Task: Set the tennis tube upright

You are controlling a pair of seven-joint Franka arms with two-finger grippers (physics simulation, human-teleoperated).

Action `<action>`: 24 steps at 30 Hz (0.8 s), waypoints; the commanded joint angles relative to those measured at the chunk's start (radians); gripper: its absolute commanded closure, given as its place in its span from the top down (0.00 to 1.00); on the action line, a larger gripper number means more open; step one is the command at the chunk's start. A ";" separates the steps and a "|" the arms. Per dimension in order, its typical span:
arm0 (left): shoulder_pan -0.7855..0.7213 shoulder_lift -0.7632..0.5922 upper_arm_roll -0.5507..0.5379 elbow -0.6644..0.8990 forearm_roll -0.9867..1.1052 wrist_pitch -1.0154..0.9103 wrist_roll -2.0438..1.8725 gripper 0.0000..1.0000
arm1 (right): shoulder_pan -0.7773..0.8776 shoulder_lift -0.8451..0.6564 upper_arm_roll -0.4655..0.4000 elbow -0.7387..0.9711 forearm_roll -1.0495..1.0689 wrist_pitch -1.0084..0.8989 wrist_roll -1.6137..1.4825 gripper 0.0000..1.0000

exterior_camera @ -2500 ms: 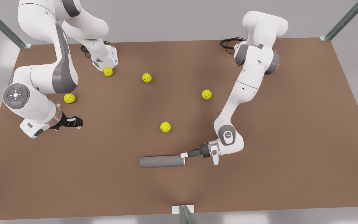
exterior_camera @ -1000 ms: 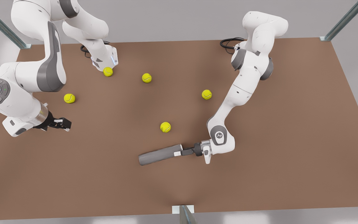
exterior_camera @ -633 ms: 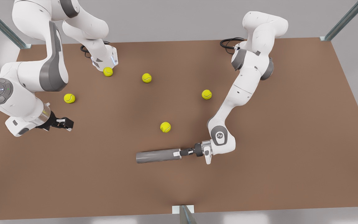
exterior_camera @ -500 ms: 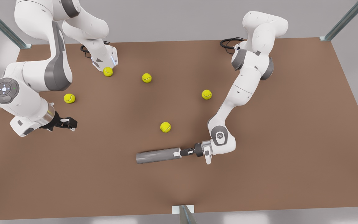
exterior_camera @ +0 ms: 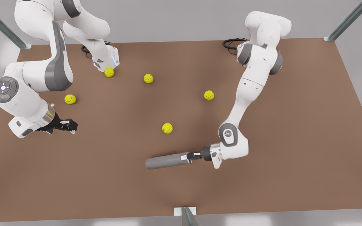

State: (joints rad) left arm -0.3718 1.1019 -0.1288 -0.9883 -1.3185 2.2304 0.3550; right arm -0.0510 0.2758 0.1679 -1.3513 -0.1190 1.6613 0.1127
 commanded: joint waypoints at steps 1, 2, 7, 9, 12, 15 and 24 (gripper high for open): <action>0.001 -0.027 0.002 -0.001 0.197 -0.006 -0.249 0.21 | 0.000 -0.001 0.001 0.001 -0.001 0.003 -0.001 1.00; 0.002 -0.028 0.002 -0.001 0.212 -0.008 -0.261 0.21 | -0.001 -0.001 0.001 0.001 -0.001 0.003 -0.001 1.00; 0.013 -0.116 0.000 -0.004 0.409 -0.035 -0.392 0.21 | 0.000 -0.001 -0.001 0.001 -0.001 0.005 0.001 1.00; 0.014 -0.137 0.000 -0.004 0.479 -0.038 -0.410 0.21 | -0.003 -0.001 -0.001 0.001 0.001 0.005 -0.001 1.00; 0.013 -0.172 0.000 -0.006 0.571 -0.048 -0.444 0.21 | -0.003 -0.001 0.001 0.001 -0.001 0.005 -0.001 1.00; 0.013 -0.198 0.000 -0.006 0.732 -0.101 -0.499 0.21 | -0.003 -0.001 0.001 0.001 0.001 0.005 -0.001 1.00; 0.010 -0.293 0.097 -0.006 0.920 -0.262 -0.513 0.21 | -0.013 -0.001 -0.002 0.006 -0.005 0.018 -0.008 1.00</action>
State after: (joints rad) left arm -0.3625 0.8176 -0.0334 -0.9945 -0.4258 2.0419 0.0071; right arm -0.0633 0.2765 0.1655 -1.3464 -0.1215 1.6719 0.1111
